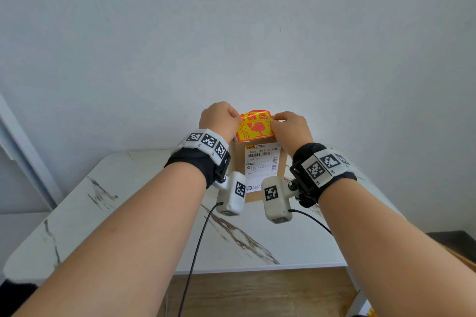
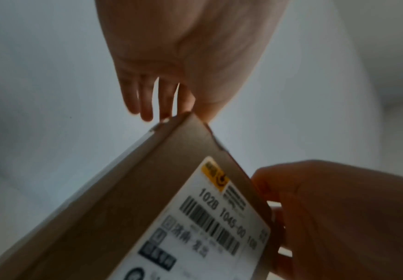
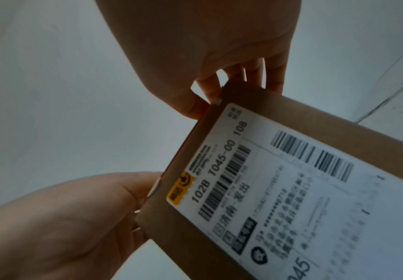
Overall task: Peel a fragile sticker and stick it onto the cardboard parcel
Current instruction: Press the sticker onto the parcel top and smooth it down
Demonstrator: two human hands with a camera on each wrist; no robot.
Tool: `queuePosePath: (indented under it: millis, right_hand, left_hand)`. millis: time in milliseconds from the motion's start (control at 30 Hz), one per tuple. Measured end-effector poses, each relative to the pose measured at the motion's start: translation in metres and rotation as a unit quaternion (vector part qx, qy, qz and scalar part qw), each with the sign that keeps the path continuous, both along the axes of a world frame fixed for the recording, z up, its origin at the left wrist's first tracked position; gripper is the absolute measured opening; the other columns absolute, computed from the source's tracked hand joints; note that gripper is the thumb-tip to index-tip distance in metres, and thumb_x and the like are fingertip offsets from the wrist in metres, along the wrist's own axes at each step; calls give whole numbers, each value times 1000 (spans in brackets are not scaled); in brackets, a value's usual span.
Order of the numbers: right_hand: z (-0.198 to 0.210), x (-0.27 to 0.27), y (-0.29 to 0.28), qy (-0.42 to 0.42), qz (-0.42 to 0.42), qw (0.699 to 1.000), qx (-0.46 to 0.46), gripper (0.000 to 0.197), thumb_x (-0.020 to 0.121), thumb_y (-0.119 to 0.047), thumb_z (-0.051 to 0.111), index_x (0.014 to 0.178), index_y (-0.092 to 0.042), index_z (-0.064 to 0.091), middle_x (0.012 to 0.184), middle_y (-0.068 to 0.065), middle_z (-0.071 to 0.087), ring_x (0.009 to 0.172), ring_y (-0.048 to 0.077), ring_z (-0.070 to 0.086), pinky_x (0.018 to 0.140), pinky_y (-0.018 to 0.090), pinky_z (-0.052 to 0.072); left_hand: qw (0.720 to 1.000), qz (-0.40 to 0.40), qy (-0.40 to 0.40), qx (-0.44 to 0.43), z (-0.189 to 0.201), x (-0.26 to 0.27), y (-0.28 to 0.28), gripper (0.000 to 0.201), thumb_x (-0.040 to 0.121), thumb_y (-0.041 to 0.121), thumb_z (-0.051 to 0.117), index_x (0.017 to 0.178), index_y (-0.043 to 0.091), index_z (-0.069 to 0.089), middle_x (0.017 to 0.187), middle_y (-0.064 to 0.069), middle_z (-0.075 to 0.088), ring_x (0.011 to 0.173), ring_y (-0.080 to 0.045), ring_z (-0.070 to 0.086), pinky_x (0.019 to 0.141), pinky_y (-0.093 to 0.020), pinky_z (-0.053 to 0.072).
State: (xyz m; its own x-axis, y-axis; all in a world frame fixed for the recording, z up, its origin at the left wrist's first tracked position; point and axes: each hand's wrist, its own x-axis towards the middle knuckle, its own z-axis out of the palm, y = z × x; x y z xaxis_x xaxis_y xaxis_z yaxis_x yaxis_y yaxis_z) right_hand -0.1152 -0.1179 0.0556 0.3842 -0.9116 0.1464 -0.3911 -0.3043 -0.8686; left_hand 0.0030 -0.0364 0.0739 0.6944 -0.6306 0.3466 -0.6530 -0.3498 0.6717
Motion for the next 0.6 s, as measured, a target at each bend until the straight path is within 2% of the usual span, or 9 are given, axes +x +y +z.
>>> queuePosePath:
  millis: [100,267,433,533,600]
  right_hand:
    - [2,-1,1,4,4,1000,-5,46,80,-23,43,121,-19,63,125,13,56,107,34,62,94,48,53]
    - [0,-3,3,1,17,1000,-12,48,72,-26,43,114,-19,64,119,12,57,99,32,64,88,47,56]
    - [0,-6,5,-12,9,1000,-10,26,75,-25,49,98,-20,61,116,10,56,98,32,64,88,47,56]
    - [2,-6,6,4,-2,999,-38,11,82,-15,49,88,-14,58,108,8,50,97,31,60,87,45,54]
    - [1,-6,5,16,-18,997,-76,9,83,-12,50,82,-9,58,102,10,50,97,33,58,85,45,53]
  left_hand:
    - [999,11,-37,-35,-3,2,-1,12,88,17,60,93,13,70,102,-4,72,100,-24,64,78,-26,45]
    - [996,4,-83,-12,-3,-2,0,22,98,27,45,108,12,58,106,-6,68,100,-28,62,75,-28,39]
    - [995,-17,-96,-18,3,-8,3,29,101,26,36,118,7,48,112,-11,64,101,-31,61,73,-31,39]
    - [995,-31,-90,-32,4,-11,4,28,102,26,35,119,7,46,112,-12,63,100,-33,61,78,-36,44]
    - [994,-41,-88,-41,5,-14,4,27,102,26,35,118,7,45,110,-12,64,99,-33,61,80,-38,47]
